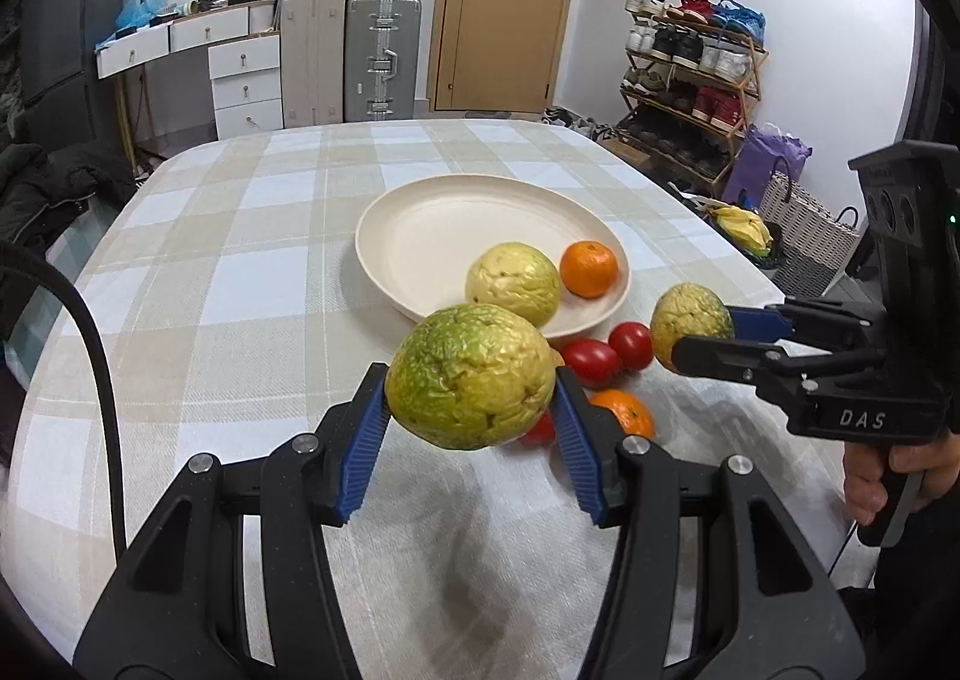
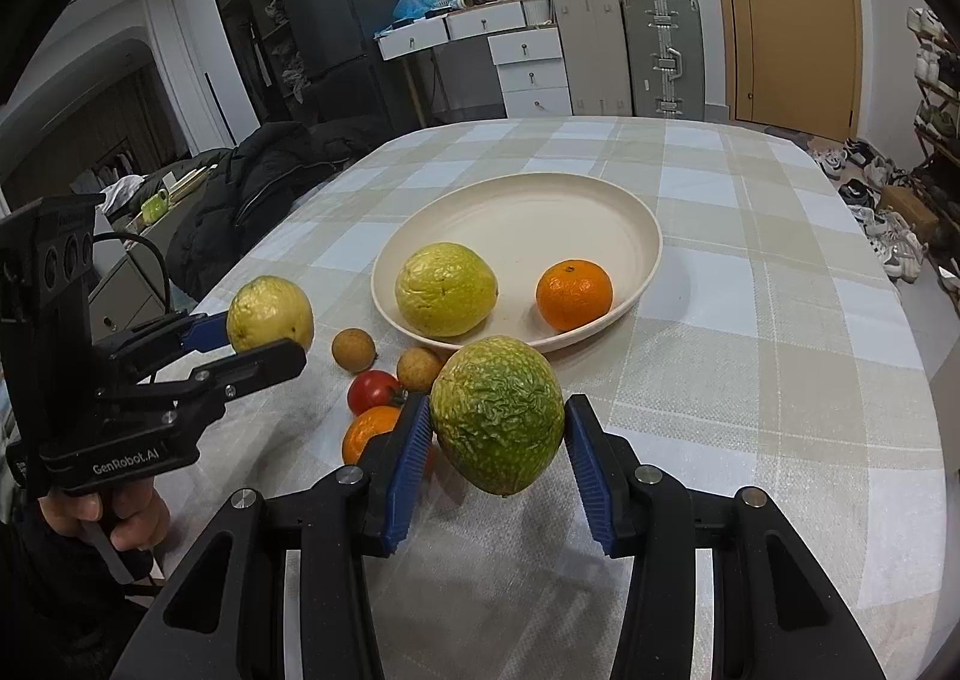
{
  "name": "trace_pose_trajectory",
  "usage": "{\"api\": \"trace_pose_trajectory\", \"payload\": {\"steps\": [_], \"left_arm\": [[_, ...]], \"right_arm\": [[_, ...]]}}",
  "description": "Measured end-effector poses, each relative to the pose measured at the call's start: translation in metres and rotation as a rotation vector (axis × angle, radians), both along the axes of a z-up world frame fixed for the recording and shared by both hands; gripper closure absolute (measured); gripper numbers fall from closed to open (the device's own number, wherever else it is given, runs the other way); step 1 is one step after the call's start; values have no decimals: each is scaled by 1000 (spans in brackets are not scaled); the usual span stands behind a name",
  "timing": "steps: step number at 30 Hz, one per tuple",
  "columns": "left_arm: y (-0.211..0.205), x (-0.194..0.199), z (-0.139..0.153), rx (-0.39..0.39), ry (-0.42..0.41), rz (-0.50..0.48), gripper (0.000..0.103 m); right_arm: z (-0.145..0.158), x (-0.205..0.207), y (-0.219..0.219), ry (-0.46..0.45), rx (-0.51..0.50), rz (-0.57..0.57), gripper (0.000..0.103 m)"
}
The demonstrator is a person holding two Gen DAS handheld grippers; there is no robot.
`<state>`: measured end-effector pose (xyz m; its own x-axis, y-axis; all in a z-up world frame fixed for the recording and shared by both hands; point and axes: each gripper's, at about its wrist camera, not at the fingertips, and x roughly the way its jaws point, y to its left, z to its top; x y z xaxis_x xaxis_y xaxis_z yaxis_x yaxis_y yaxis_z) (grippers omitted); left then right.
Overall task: Organize fruits
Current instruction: 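Carry both citrons over the cream plate with both tools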
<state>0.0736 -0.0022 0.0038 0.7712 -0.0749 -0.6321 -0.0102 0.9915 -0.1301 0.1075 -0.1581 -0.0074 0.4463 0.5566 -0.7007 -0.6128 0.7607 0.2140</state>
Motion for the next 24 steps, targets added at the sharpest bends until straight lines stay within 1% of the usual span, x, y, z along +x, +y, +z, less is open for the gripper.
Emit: {"api": "trace_pose_trajectory", "payload": {"steps": [12, 19, 24], "left_arm": [[12, 32, 12, 23, -41, 36, 52], [10, 52, 9, 50, -37, 38, 52], [15, 68, 4, 50, -28, 50, 52]], "right_arm": [[0, 20, 9, 12, 6, -15, 57], [2, 31, 16, 11, -3, -24, 57], [2, 39, 22, 16, -4, -30, 57]]}}
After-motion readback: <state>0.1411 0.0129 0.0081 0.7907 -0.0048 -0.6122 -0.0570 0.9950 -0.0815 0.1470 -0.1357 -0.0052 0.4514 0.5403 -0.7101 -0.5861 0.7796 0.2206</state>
